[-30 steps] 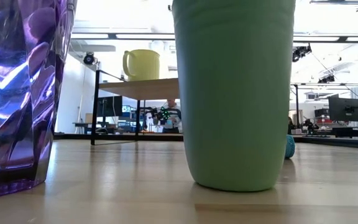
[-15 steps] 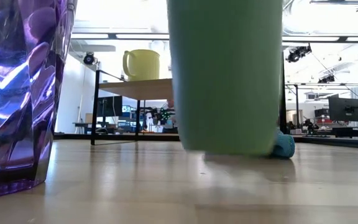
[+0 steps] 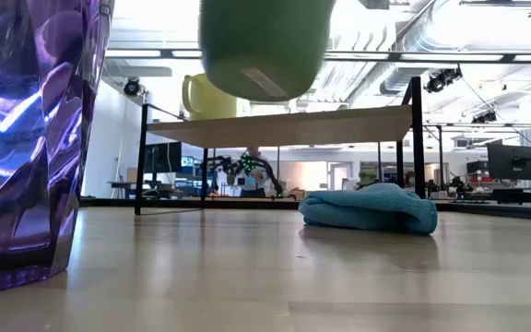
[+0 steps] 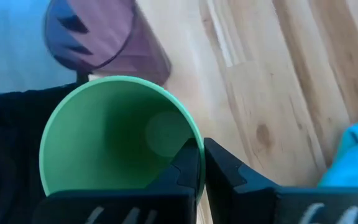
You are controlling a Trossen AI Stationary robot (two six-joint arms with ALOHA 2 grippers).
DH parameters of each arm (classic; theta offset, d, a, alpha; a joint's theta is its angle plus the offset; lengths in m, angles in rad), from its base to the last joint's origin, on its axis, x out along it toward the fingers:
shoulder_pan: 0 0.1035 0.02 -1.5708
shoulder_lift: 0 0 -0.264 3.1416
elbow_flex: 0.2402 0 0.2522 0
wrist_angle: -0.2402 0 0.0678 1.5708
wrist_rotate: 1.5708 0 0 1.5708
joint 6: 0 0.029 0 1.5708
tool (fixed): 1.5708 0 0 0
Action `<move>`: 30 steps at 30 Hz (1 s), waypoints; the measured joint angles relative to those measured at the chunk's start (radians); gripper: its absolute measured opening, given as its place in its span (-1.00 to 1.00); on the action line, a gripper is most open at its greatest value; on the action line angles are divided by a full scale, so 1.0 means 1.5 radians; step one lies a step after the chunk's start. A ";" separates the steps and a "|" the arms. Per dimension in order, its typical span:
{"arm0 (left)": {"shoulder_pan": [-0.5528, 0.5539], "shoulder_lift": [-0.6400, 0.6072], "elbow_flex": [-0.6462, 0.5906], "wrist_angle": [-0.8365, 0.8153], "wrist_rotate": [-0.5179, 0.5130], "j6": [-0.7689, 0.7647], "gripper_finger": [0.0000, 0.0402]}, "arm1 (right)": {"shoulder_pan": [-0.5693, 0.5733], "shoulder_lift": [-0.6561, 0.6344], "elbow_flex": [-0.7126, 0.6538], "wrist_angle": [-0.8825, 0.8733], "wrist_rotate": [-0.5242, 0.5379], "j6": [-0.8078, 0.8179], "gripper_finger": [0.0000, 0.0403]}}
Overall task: Stack small to large cups/mugs on shelf
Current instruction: Put the green cup on the shelf
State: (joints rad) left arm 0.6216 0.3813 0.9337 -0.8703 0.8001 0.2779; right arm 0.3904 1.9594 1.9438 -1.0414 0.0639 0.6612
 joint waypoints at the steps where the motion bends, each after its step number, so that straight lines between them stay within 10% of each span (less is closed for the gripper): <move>1: 0.000 0.000 0.000 0.000 0.000 0.000 -0.37 | -0.003 0.000 0.005 -0.010 0.000 0.006 -1.00; 30: 0.000 0.000 0.000 -0.014 0.000 0.001 -0.37 | -0.096 0.000 0.133 -0.098 0.003 -0.003 -1.00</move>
State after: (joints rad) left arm 0.6215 0.3817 0.9337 -0.8913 0.8001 0.2798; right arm 0.2467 1.9601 2.1426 -1.1879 0.0678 0.6561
